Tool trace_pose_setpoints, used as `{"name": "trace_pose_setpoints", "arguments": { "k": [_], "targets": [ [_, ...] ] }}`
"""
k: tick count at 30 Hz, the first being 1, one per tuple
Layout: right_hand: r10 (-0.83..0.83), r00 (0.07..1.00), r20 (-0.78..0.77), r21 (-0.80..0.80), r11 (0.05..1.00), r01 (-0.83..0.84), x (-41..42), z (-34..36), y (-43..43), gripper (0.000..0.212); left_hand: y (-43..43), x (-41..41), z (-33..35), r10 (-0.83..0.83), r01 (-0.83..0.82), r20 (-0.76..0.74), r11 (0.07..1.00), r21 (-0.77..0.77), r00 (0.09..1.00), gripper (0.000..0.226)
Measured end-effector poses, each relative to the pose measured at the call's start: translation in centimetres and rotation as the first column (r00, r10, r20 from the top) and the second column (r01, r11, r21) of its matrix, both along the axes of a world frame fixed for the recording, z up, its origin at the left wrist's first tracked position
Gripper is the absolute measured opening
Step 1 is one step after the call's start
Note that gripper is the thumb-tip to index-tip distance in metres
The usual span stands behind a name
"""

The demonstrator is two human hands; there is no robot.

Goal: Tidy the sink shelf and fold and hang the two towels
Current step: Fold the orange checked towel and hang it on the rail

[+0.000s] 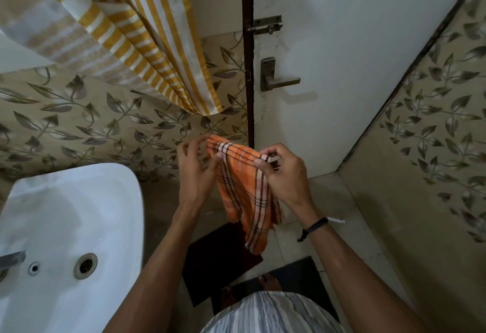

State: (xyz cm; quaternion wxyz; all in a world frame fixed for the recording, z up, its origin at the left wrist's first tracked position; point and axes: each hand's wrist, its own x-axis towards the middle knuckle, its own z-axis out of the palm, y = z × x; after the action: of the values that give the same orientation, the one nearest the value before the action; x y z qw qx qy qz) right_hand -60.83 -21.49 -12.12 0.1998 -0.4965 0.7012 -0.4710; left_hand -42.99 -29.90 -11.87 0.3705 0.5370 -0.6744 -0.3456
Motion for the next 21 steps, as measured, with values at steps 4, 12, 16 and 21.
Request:
{"name": "trace_pose_setpoints", "arguments": {
  "k": [4, 12, 16, 21],
  "targets": [
    [-0.032, 0.999, 0.003, -0.012, 0.999, 0.032, 0.0, 0.7, -0.7, 0.015, 4.0, -0.8, -1.6, -0.11, 0.127, -0.134, 0.984, 0.122, 0.985, 0.071],
    [-0.034, 0.993, 0.11, -0.111, 0.993, 0.047, 1.3, 3.8, -1.2, 0.015, 8.1, -5.7, -3.2, -0.249, 0.362, -0.406, 0.904, 0.227, 0.879, 0.098],
    [0.024, 0.98, 0.199, -0.176, 0.984, 0.012, 2.8, 4.9, -0.9, 0.02, 7.3, -7.5, -0.2, -0.085, 0.179, -0.532, 0.976, 0.127, 0.842, 0.057],
    [0.278, 0.846, 0.455, -0.293, 0.944, -0.153, 1.0, 6.3, -1.0, 0.014, 4.8, -6.8, 0.0, 0.05, 0.061, -0.575, 0.983, 0.172, 0.817, 0.028]
  ]
}}
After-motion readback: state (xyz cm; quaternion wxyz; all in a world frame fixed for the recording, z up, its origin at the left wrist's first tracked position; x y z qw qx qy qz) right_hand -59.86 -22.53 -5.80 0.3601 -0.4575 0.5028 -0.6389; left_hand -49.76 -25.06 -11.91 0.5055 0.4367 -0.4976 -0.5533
